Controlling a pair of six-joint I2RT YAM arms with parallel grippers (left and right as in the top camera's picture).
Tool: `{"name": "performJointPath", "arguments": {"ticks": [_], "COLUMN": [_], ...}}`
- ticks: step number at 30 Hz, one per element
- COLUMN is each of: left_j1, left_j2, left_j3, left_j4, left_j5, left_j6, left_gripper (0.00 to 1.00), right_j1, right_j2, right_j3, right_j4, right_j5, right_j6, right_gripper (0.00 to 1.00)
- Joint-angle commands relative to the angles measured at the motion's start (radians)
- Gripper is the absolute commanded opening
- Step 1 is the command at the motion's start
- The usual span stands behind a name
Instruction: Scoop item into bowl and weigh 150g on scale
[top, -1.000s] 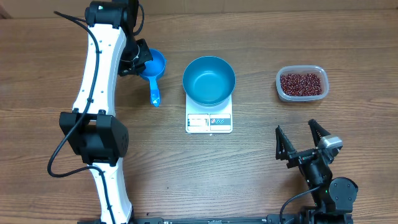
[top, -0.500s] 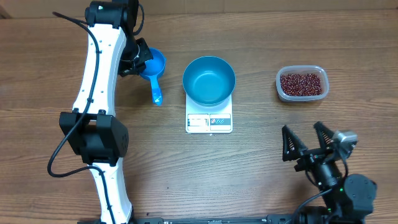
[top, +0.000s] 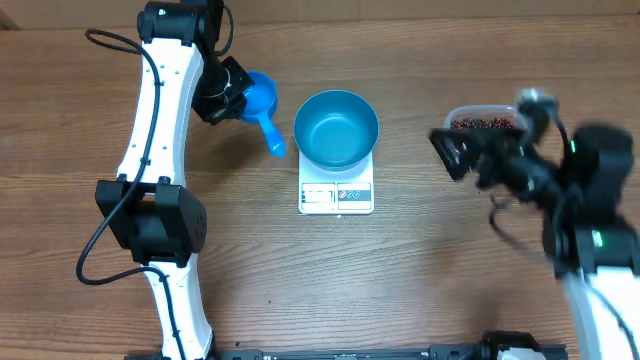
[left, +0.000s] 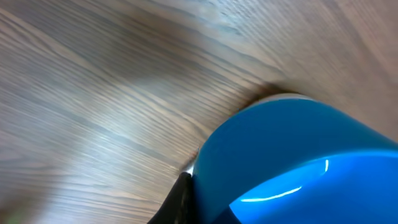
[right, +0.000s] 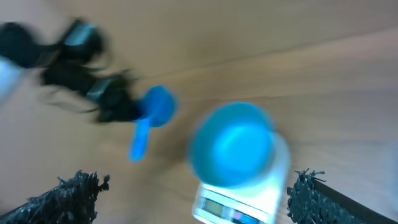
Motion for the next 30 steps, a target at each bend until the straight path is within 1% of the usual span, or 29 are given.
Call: {"name": "performJointPath", "arguments": {"ticks": [1,3,6,9,11,16,19,24,27,30], "left_j1": [-0.023,-0.033,-0.053,-0.077,-0.098,-0.146,-0.175,-0.214,-0.217,-0.216], "left_j2": [0.001,0.001,0.001,0.001,0.001,0.001,0.001,0.001,0.001,0.001], "left_j3": [0.021,0.021,0.021,0.021,0.021,0.021,0.021,0.021,0.021,0.021], "left_j4": [0.006,0.011,0.023,0.039,0.058,0.098,0.127,0.175,0.181,0.183], "left_j5": [0.095,0.095,0.096,0.110,0.110,0.135,0.135,0.136,0.150,0.203], "left_j6": [-0.126,-0.150,-0.172,-0.216,-0.251,-0.363,-0.418,-0.498,-0.528,-0.532], "left_gripper": [0.04,0.04,0.04,0.04,0.04,0.04,0.04,0.04,0.04,0.04], "right_j1": [-0.007,0.000,0.026,0.072,0.108,0.188,0.222,0.263,0.270,0.270], "right_j2": [0.126,0.208,0.295,0.352,0.374,0.385,0.385,0.385,0.385,0.385], "right_j3": [0.035,0.035,0.035,0.035,0.035,0.035,0.035,0.035,0.035,0.035], "right_j4": [0.159,0.319,0.476,0.550,0.546,0.540,0.535,0.459,0.418,0.394], "right_j5": [-0.423,-0.495,-0.507,-0.479,-0.425,-0.289,-0.203,-0.024,0.031,0.069], "right_j6": [0.129,0.285,0.438,0.512,0.527,0.527,0.555,0.610,0.609,0.609], "right_gripper": [1.00,1.00,1.00,0.91,0.89,0.89,0.88,0.85,0.82,0.82]}}
